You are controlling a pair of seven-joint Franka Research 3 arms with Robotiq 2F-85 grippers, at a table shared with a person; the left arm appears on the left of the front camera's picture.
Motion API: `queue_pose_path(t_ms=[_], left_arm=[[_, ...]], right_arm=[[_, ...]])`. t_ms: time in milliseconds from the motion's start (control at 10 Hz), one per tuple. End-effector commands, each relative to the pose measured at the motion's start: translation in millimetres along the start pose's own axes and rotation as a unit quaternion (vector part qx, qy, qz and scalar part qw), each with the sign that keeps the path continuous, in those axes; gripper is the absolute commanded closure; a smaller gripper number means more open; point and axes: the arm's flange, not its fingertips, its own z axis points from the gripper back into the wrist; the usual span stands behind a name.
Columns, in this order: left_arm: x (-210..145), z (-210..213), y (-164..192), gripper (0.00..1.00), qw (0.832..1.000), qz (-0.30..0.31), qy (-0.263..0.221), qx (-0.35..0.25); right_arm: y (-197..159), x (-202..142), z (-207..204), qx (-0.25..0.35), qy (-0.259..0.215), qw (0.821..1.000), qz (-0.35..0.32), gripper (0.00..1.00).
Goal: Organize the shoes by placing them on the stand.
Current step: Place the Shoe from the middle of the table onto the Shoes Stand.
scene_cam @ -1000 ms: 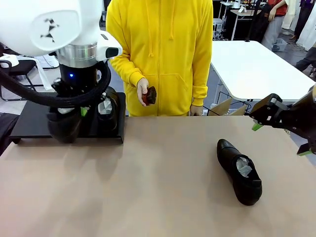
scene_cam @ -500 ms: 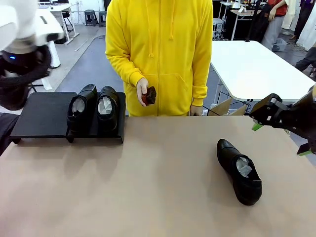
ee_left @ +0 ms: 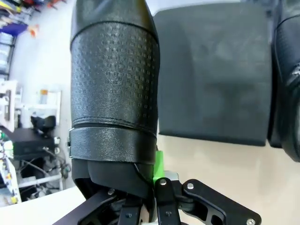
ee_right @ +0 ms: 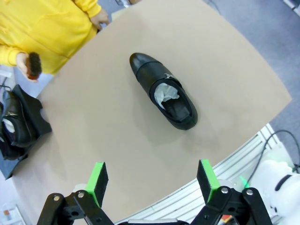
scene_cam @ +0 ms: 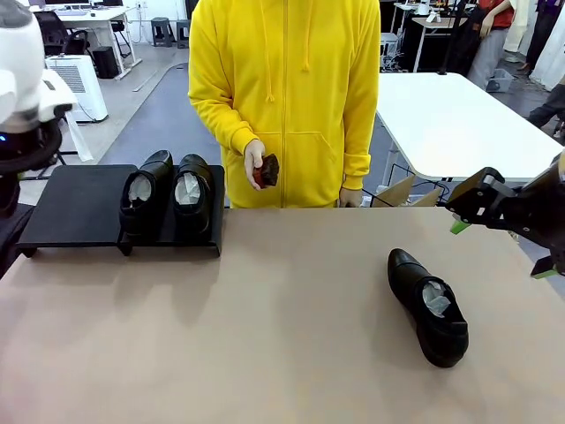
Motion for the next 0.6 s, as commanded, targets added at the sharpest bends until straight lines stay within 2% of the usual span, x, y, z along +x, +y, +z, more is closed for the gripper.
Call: queue_pose_path(t_ms=[0,500], left_arm=[[22,-15,-12,1.0,1.0,0.011,0.0,0.004],[29,-52,-22,1.0,0.999,0.01,-0.027,-0.024]], right_arm=[[3,1,-1,0.012,0.006,1.0,0.008,0.0],[3,1,-1,0.012,0.006,1.0,0.008,0.0]])
